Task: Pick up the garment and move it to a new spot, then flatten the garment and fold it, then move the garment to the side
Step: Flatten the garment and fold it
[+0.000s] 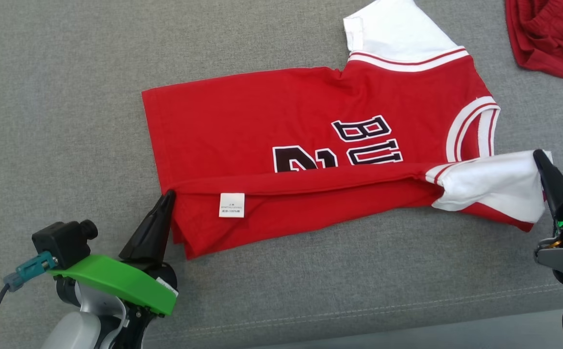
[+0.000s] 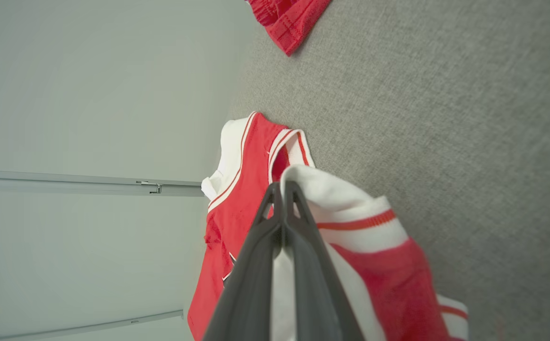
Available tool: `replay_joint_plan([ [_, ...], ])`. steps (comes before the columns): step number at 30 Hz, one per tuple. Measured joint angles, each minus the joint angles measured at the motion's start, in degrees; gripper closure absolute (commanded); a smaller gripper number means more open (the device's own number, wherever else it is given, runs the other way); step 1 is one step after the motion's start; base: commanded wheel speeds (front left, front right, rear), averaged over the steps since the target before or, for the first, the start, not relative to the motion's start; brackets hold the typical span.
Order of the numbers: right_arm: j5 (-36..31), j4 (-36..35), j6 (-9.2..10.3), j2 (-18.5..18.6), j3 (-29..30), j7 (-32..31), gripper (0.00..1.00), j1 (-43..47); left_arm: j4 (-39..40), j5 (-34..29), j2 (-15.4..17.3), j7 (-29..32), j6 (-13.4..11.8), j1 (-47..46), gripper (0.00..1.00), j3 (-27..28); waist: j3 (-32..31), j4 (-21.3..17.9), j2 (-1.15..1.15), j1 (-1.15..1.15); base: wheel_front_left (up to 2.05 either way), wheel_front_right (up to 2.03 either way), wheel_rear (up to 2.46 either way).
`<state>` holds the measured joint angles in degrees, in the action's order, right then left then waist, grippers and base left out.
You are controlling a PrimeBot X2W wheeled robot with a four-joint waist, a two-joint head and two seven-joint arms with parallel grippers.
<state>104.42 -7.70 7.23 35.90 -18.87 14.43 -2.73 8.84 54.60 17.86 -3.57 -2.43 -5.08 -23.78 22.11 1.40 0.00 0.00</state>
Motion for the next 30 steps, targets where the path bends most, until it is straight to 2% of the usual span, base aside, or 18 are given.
replay_joint_plan([
  [7, -2.29, 6.46, 0.00, -1.47, -4.75, -0.01, 1.00, -1.21, -2.10, 0.00, -0.54, 0.00, 0.41, -0.80, 1.00, -0.23, 0.23, 0.78, 0.00, 0.00, 0.00, 0.00, 0.00],
  [12, -3.89, 8.58, 0.00, -3.02, -7.97, -0.45, 1.00, -3.88, -2.79, -0.01, -0.59, 0.00, 0.47, -0.86, 1.00, -0.26, 0.68, 0.65, 0.00, 0.00, 0.00, 0.00, 0.00],
  [19, -5.68, 12.23, 0.00, -5.31, -9.17, -0.44, 1.00, -8.49, -3.87, -1.69, -1.12, 0.07, 1.03, -2.73, 1.00, -1.55, 1.16, 0.53, 0.00, 0.00, 0.00, 0.00, 0.00],
  [23, -5.92, 14.43, 0.00, -5.71, -9.18, -0.43, 1.00, -9.58, -4.64, -1.91, -1.64, 0.04, 1.41, -2.80, 0.88, -2.02, 0.92, 0.65, 0.00, 0.00, 0.00, 0.00, 0.00],
  [24, -6.02, 14.86, 0.00, -5.72, -9.17, -0.43, 0.81, -9.73, -4.64, -1.92, -1.75, -0.01, 1.41, -2.80, 0.84, -2.02, 0.85, 0.67, 0.00, 0.00, 0.00, 0.00, 0.00],
  [26, -6.27, 15.72, 0.00, -5.77, -9.17, -0.43, 0.56, -9.90, -4.88, -1.92, -1.81, -0.03, 1.42, -2.80, 0.71, -2.01, 0.73, 0.69, 0.00, 0.00, 0.00, 0.00, 0.00],
  [27, -6.35, 16.15, 0.00, -5.80, -9.17, -0.43, 0.32, -10.01, -5.06, -1.92, -1.83, -0.09, 1.42, -2.81, 0.60, -2.00, 0.66, 0.70, 0.00, 0.00, 0.00, 0.00, 0.00],
  [28, -6.53, 16.50, 0.00, -5.83, -9.17, -0.43, 0.00, -10.10, -5.27, -1.94, -1.85, -0.11, 1.42, -2.81, 0.52, -1.94, 0.57, 0.70, 0.00, 0.00, 0.00, 0.00, 0.00],
  [30, -6.61, 17.04, 0.00, -6.04, -9.17, -0.42, 0.00, -10.31, -5.83, -2.01, -1.86, -0.44, 1.42, -2.81, 0.13, -1.81, 0.37, 0.68, 0.00, 0.00, 0.00, 0.00, 0.00],
])
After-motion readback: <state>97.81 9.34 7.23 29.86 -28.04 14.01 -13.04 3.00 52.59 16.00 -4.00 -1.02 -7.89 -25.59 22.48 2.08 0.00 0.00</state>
